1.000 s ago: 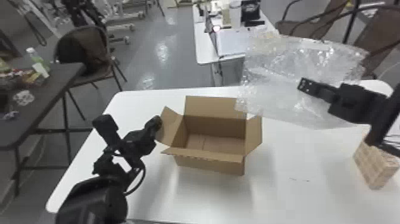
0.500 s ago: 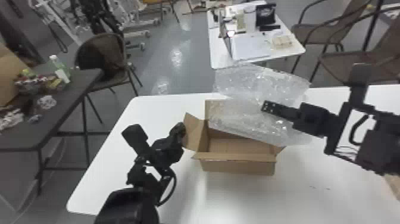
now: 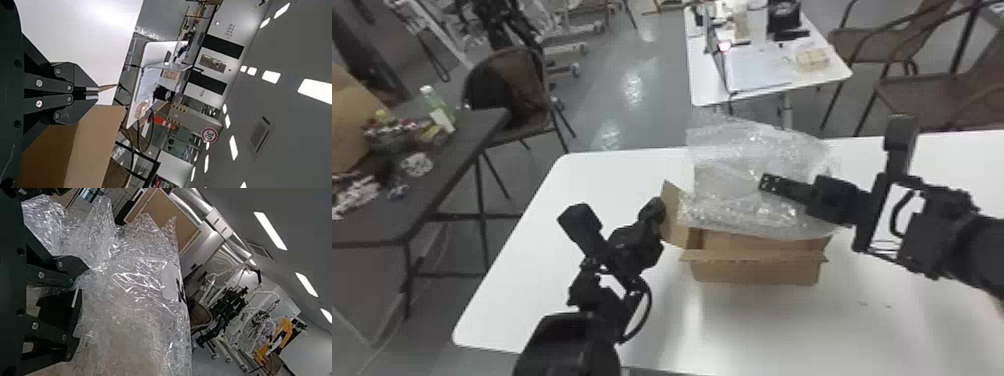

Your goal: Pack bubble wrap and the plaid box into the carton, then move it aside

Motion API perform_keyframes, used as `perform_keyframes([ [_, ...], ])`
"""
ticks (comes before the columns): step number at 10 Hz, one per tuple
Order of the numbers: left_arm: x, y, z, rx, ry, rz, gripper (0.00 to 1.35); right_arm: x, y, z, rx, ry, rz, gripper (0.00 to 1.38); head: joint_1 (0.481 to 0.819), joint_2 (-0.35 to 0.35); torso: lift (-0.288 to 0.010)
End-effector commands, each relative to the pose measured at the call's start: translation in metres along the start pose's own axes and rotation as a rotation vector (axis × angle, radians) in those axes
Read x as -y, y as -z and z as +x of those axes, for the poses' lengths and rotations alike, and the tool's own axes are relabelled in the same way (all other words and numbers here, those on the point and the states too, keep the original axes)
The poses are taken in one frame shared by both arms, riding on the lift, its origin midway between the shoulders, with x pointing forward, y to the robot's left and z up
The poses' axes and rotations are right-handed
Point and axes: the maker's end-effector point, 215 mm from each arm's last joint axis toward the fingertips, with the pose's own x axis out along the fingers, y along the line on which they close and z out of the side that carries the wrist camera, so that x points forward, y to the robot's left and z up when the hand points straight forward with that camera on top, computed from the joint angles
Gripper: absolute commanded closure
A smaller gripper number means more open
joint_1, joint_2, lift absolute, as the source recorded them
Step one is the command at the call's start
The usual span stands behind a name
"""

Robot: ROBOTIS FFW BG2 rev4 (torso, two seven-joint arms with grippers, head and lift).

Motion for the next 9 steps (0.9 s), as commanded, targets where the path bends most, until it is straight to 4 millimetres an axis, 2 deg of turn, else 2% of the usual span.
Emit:
perform_keyframes([
  [1, 0.002, -0.002, 0.000, 0.008, 0.004, -0.005, 1.21, 0.013, 0.015, 0.000, -0.045, 0.039, 0.013, 1.28, 0.691, 0.299, -0.102],
  [4, 0.005, -0.009, 0.001, 0.023, 0.010, -0.006, 1.21, 0.033, 0.040, 0.001, -0.102, 0.092, 0.050, 1.26, 0.695, 0.298, -0.102],
  [5, 0.006, -0.010, 0.002, 0.025, 0.012, -0.010, 1.21, 0.037, 0.046, 0.000, -0.120, 0.103, 0.056, 1.02, 0.695, 0.299, -0.102],
  [6, 0.005, -0.009, 0.001, 0.026, 0.012, -0.018, 1.21, 0.044, 0.047, -0.003, -0.126, 0.130, 0.037, 0.56, 0.695, 0.299, -0.102],
  [7, 0.006, -0.009, 0.001, 0.026, 0.013, -0.024, 1.21, 0.050, 0.045, -0.005, -0.119, 0.158, 0.018, 0.20, 0.695, 0.298, -0.102],
  [8, 0.008, -0.010, 0.001, 0.030, 0.018, -0.030, 1.21, 0.054, 0.044, -0.006, -0.102, 0.176, 0.007, 0.10, 0.695, 0.294, -0.102],
  [9, 0.009, -0.009, 0.000, 0.028, 0.019, -0.033, 1.21, 0.061, 0.043, -0.009, -0.104, 0.207, -0.012, 0.13, 0.695, 0.288, -0.102],
])
